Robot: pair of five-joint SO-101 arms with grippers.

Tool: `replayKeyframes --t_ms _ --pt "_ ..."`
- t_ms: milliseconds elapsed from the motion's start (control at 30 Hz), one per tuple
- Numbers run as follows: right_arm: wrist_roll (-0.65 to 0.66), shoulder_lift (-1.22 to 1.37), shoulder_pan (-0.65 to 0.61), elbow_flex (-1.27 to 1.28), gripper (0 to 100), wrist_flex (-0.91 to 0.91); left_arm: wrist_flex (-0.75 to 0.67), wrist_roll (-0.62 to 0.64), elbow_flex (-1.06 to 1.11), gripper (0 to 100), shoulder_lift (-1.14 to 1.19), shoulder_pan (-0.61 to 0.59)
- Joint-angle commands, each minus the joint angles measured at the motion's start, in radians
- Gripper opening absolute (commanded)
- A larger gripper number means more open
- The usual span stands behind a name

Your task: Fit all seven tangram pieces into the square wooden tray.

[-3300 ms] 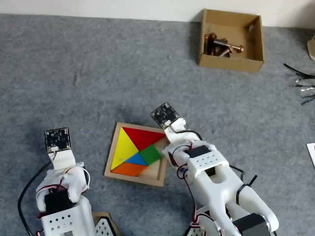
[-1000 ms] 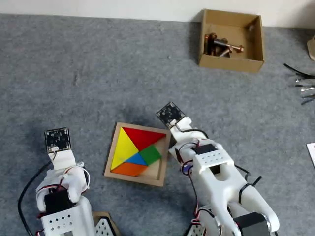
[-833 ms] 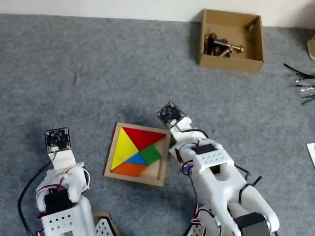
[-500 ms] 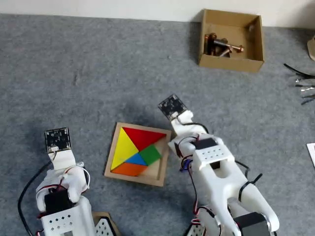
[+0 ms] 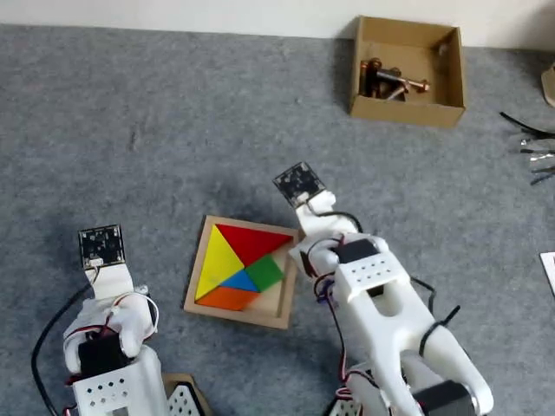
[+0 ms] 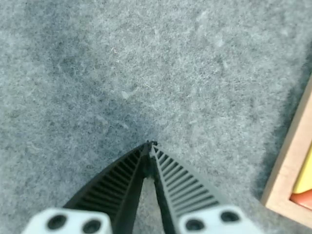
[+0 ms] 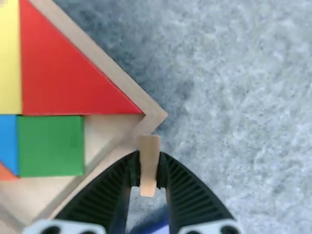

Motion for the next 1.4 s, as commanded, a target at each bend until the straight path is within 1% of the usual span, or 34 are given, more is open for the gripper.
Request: replayKeyframes --t_ms 0,200,267,333,433,500,633,867,1033,1367 --pt "-0.015 -0.134 -0.048 -0.077 0.5 0.093 0.003 0.011 0.019 1 -0.005 -0.013" --pt "-0.017 -0.285 -0.229 -0.077 0.5 0.163 0.003 0.011 0.019 1 -0.005 -0.013" --pt "-0.018 -0.306 -0.272 -0.077 0.5 0.171 0.003 0.011 0.019 1 -0.005 -0.013" --pt "-0.052 -0.308 -0.295 -0.076 0.5 0.166 0.003 0.011 0.019 1 -0.005 -0.013" --pt "-0.097 -0.278 -0.272 -0.064 0.5 0.127 0.003 0.011 0.019 1 -0.005 -0.013" --pt "-0.101 -0.234 -0.246 -0.039 0.5 0.073 0.003 0.011 0.019 1 -0.005 -0.013" --pt "-0.101 -0.137 -0.240 0.013 0.5 -0.039 0.003 0.011 0.019 1 -0.005 -0.013" --pt "-0.101 -0.041 -0.232 0.027 0.5 -0.119 0.003 0.011 0.019 1 -0.005 -0.013" --pt "-0.101 -0.012 -0.166 0.027 0.5 -0.139 0.003 0.011 0.019 1 -0.005 -0.013" --pt "-0.101 0.054 -0.163 0.028 0.6 -0.139 0.003 0.011 0.019 1 -0.005 -0.013"
